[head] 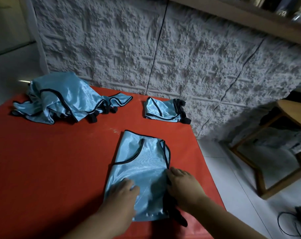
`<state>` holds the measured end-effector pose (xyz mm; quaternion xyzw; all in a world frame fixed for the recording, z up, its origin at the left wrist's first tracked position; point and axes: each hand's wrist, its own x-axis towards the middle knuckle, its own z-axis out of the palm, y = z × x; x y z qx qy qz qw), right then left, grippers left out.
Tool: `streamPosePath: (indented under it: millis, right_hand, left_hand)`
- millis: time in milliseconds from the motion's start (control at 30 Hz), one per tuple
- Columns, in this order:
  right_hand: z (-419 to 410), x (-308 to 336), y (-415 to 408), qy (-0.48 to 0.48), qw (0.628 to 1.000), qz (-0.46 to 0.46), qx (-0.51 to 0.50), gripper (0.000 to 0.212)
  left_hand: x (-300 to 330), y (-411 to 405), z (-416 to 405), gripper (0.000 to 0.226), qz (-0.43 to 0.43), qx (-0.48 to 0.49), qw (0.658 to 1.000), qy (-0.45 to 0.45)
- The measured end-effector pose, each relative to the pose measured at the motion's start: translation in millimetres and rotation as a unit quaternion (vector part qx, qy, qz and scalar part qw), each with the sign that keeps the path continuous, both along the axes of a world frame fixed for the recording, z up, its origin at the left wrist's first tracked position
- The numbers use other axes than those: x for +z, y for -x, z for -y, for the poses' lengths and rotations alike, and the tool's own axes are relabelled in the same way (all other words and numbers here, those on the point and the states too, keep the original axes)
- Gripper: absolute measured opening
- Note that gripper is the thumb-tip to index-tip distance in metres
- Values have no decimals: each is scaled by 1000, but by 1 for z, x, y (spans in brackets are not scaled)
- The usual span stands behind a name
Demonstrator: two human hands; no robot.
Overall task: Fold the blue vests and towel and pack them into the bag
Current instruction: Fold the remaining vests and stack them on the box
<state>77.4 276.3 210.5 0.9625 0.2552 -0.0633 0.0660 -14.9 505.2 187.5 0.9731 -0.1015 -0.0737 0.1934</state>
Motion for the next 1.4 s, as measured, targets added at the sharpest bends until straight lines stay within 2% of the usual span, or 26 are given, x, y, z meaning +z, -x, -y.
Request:
streamPosePath:
  millis: [67, 167, 233, 300, 400, 467, 600, 700, 767, 867, 967, 1033, 1067, 1133, 1233, 1267, 1367, 1400]
  right_hand:
    - [8, 16, 0, -21, 998, -5, -51, 38]
    - [-6, 35, -10, -80, 989, -5, -123, 32]
    - [-26, 37, -23, -164, 981, -1, -108, 49]
    - [-57, 37, -35, -207, 976, -35, -62, 65]
    - [-94, 21, -52, -204, 973, -102, -44, 61]
    - [-103, 5, -63, -169, 976, -123, -59, 62]
    - [-81, -30, -77, -73, 977, -76, -185, 64]
    - [-63, -45, -76, -127, 947, -50, -290, 66]
    - [-62, -45, -76, -144, 939, -59, -306, 67]
    - [-66, -30, -77, -173, 929, -64, -320, 69]
    - [-69, 0, -55, -198, 944, 3, -264, 67]
    - [-72, 20, -22, -205, 960, 41, -184, 51]
    - [-72, 27, -3, -198, 968, 27, -153, 43]
    - [-69, 31, 33, -169, 979, -49, -100, 33]
    - [-49, 16, 67, -79, 992, -95, -17, 28]
    - [-38, 10, 73, -64, 993, -100, -15, 36]
    - [-10, -4, 80, -66, 990, -127, -7, 80]
    - [-5, -7, 79, -73, 988, -135, -4, 88]
  left_hand:
    - [-7, -1, 0, 49, 17, -1, 1000, -6]
    - [12, 0, 3, 46, 5, -19, 1000, -13]
    - [15, -1, 5, 50, -28, -20, 998, -56]
    - [13, -6, 13, 55, -67, -19, 992, -102]
    - [9, -9, 25, 51, -107, -18, 985, -134]
    - [2, -11, 29, 45, -111, -13, 985, -129]
    - [1, -12, 25, 41, -153, -42, 982, -100]
    - [9, -12, 19, 41, -181, -85, 975, -95]
    - [9, -11, 16, 39, -179, -91, 977, -75]
    - [9, -7, 5, 39, -133, -65, 989, -13]
    - [15, -5, -15, 38, -20, -5, 996, 85]
    - [20, -6, -30, 20, 66, 47, 992, 93]
    - [22, -6, -38, 14, 83, 82, 990, 79]
    - [24, 1, -50, 19, 50, 132, 989, 50]
    - [20, 18, -58, 34, -30, 105, 994, 22]
    - [19, 25, -58, 37, -45, 93, 994, 17]
    - [16, 37, -55, 46, -71, 87, 994, 9]
    - [14, 36, -54, 48, -69, 91, 993, 17]
